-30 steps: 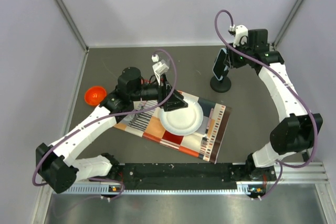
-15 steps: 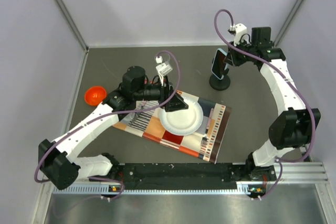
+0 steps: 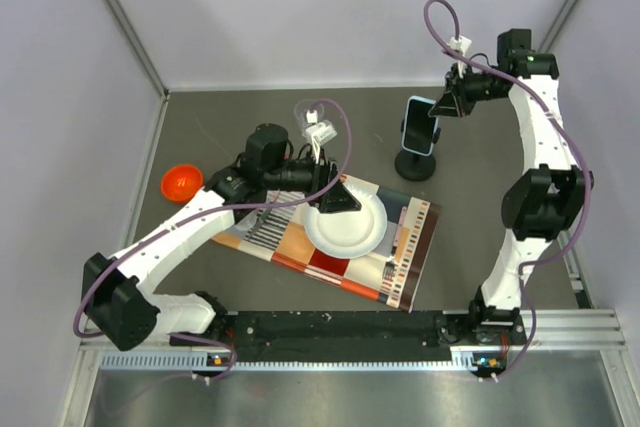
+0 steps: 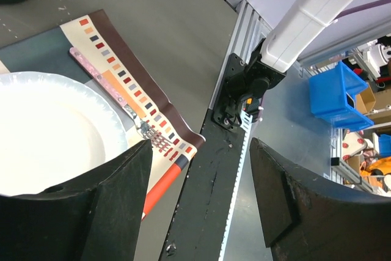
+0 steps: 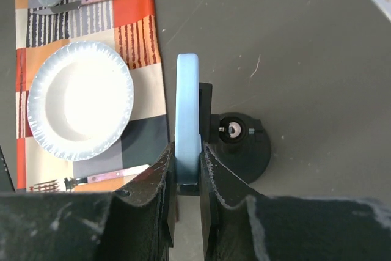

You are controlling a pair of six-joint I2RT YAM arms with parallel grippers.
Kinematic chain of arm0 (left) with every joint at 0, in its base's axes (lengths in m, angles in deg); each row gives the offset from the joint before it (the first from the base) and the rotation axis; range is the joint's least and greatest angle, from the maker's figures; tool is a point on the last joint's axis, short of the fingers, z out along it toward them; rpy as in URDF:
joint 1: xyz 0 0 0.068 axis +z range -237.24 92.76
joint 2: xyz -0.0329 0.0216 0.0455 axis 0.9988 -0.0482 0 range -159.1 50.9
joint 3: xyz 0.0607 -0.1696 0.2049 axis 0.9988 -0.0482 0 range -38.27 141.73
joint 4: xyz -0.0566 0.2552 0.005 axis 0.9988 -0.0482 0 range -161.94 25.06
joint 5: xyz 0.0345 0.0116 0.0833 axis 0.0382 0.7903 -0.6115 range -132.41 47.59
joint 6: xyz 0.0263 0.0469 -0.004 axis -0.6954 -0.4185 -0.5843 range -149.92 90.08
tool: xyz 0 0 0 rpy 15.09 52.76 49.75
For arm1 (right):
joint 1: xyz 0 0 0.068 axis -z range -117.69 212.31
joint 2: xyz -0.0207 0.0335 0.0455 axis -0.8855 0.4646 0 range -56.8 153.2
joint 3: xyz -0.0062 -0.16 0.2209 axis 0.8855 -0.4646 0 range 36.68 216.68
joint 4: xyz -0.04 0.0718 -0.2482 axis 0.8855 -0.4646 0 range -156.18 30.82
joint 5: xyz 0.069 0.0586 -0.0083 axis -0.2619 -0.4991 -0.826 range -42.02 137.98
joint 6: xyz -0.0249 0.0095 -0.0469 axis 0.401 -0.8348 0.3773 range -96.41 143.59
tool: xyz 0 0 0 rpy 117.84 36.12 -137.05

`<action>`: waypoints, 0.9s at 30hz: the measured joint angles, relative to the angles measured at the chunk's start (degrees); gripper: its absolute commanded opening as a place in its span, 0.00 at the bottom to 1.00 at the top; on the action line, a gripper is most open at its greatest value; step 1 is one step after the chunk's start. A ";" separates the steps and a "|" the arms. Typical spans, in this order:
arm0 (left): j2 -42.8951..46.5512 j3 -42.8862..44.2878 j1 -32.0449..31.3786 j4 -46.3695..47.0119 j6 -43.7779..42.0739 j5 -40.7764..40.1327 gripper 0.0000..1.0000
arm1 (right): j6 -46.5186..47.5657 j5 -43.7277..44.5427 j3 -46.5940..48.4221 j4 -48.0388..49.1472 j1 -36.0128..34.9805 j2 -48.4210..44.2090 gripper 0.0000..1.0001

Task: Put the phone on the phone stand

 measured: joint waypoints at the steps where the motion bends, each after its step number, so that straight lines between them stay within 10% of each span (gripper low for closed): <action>1: -0.02 0.11 0.00 -0.42 -0.13 -0.20 0.70 | 1.20 -0.52 2.40 -1.70 0.00 1.46 0.00; 27: -4.00 1.16 -2.67 -0.83 -0.17 -3.50 0.70 | 4.04 -12.41 19.63 9.14 -1.95 18.49 0.00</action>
